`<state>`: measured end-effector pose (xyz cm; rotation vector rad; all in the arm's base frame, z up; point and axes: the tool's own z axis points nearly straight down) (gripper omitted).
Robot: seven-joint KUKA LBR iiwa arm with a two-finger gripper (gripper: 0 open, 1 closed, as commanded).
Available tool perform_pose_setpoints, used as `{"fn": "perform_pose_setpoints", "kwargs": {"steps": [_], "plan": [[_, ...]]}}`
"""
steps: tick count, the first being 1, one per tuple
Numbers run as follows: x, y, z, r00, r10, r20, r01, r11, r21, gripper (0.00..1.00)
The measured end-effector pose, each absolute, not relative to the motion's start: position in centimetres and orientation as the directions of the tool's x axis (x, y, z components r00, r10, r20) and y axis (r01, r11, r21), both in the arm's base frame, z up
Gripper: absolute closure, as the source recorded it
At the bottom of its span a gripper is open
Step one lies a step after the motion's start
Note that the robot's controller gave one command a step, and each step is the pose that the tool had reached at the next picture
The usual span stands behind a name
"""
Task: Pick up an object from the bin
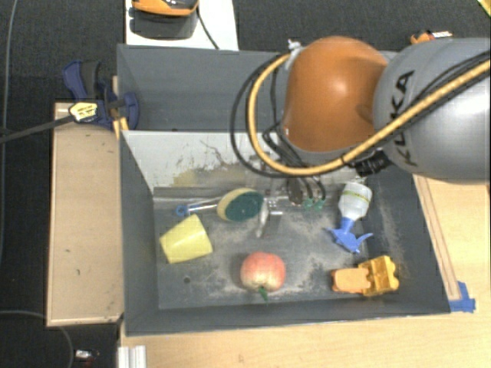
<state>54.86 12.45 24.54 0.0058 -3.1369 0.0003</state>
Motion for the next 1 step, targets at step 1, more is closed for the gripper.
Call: {"fn": "perform_pose_setpoints", "kwargs": {"steps": [1], "plan": [[55.0, 12.37, 25.02, -1.0, 0.0, -0.004, 0.0, 1.0, 0.001, 0.0]]}}
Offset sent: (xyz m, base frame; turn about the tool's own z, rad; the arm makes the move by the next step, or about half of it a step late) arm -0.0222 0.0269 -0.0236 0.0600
